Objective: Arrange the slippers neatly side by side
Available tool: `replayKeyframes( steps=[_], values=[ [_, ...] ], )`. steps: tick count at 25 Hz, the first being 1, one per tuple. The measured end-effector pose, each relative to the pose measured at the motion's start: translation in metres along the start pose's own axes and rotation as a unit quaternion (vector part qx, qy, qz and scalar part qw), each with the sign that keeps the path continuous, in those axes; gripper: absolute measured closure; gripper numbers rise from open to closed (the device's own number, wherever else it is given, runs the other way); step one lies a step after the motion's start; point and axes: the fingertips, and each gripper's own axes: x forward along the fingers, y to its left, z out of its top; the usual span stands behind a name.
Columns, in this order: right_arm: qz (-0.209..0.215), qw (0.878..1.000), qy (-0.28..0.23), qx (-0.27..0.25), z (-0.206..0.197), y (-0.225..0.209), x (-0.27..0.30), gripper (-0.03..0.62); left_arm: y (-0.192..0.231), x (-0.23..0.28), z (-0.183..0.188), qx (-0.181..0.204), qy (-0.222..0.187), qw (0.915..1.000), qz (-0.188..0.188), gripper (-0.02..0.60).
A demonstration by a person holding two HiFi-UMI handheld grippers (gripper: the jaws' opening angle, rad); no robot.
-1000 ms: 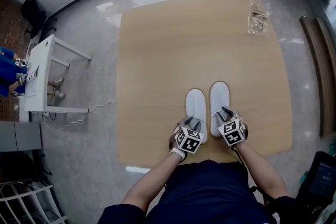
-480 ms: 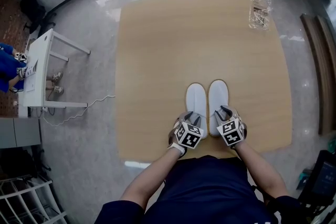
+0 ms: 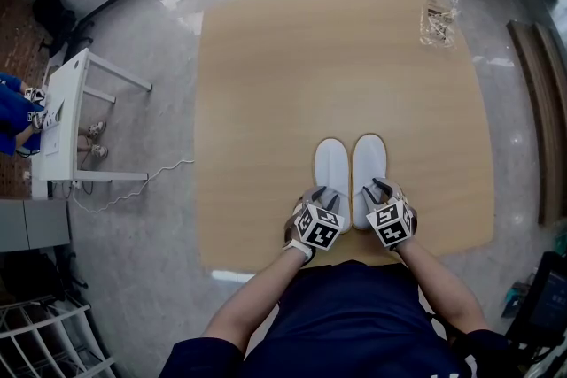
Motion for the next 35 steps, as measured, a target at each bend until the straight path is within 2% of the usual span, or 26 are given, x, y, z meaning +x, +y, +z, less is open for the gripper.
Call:
replayKeyframes(
  steps=[12,15,20,23,26,31,35],
  values=[
    [0.000,1.000,-0.008,-0.004,0.000,0.000,0.000,0.461,0.000,0.001,0.000,0.004,-0.003,1.0000,0.006,0.428],
    [-0.001,1.000,-0.027,0.008,0.005,-0.001,-0.005,0.480,0.002,-0.007,0.004,0.005,-0.016,0.9997,0.017,0.419],
    [0.006,0.995,-0.085,0.048,0.031,-0.004,-0.022,0.526,0.011,-0.047,0.040,-0.025,-0.096,0.9946,0.031,0.450],
    [0.007,0.990,-0.124,0.072,0.058,-0.012,-0.038,0.552,0.016,-0.077,0.071,-0.044,-0.156,0.9863,0.032,0.491],
    [0.020,0.983,-0.160,0.082,0.087,-0.015,-0.059,0.569,0.015,-0.108,0.101,-0.046,-0.209,0.9764,0.026,0.520],
    [0.056,0.972,-0.214,0.075,0.131,-0.011,-0.096,0.582,0.001,-0.150,0.128,-0.012,-0.262,0.9649,0.005,0.578],
    [0.068,0.960,-0.260,0.082,0.158,-0.007,-0.128,0.583,-0.016,-0.171,0.136,-0.017,-0.284,0.9582,-0.029,0.578]
  ],
)
